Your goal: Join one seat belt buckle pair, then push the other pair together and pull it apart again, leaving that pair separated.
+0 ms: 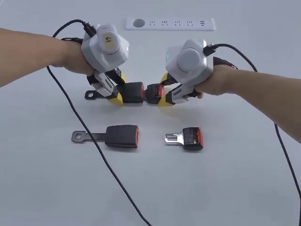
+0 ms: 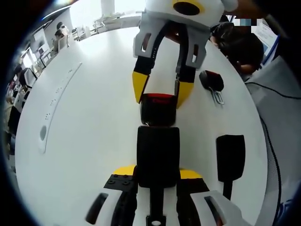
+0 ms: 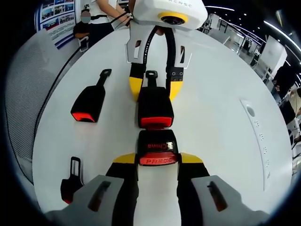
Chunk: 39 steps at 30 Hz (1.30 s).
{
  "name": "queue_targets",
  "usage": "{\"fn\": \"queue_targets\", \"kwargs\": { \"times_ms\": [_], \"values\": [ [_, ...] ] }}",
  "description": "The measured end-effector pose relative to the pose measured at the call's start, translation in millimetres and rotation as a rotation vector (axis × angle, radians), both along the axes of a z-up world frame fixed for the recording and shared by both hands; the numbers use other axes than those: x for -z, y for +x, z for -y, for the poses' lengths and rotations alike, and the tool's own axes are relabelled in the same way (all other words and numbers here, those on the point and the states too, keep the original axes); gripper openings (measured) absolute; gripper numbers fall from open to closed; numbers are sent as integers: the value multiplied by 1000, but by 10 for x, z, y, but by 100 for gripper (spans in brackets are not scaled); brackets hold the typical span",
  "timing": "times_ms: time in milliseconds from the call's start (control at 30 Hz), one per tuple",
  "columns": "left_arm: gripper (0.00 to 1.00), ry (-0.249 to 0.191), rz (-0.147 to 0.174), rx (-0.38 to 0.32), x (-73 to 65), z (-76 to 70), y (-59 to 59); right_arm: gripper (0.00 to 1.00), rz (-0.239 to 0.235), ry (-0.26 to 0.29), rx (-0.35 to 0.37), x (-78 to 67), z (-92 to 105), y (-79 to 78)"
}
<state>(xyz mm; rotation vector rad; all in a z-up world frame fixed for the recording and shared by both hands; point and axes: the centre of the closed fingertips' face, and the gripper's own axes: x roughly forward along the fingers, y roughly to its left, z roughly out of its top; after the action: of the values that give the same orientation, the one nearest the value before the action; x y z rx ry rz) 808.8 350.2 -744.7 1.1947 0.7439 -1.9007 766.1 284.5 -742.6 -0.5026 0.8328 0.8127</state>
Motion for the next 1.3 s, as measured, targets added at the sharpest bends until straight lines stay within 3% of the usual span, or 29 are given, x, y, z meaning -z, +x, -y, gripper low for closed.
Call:
{"fn": "queue_targets", "kwargs": {
  "times_ms": [200,700,867,967,1300],
  "values": [
    [32,12,7,7,-2,17,-9,29,-1,-5,0,-4,-16,5],
    [34,3,-21,-47,7,41,7,34,-22,-6,6,-6,-50,-21],
    [39,-15,5,-59,22,38,48,41,-5,-17,-5,-13,-64,-28],
    [40,-21,-3,-68,13,38,44,44,-3,-18,-2,-24,-58,-34],
    [46,-53,17,-108,-71,-43,129,54,11,-29,23,-109,40,-104]
  ]
}}
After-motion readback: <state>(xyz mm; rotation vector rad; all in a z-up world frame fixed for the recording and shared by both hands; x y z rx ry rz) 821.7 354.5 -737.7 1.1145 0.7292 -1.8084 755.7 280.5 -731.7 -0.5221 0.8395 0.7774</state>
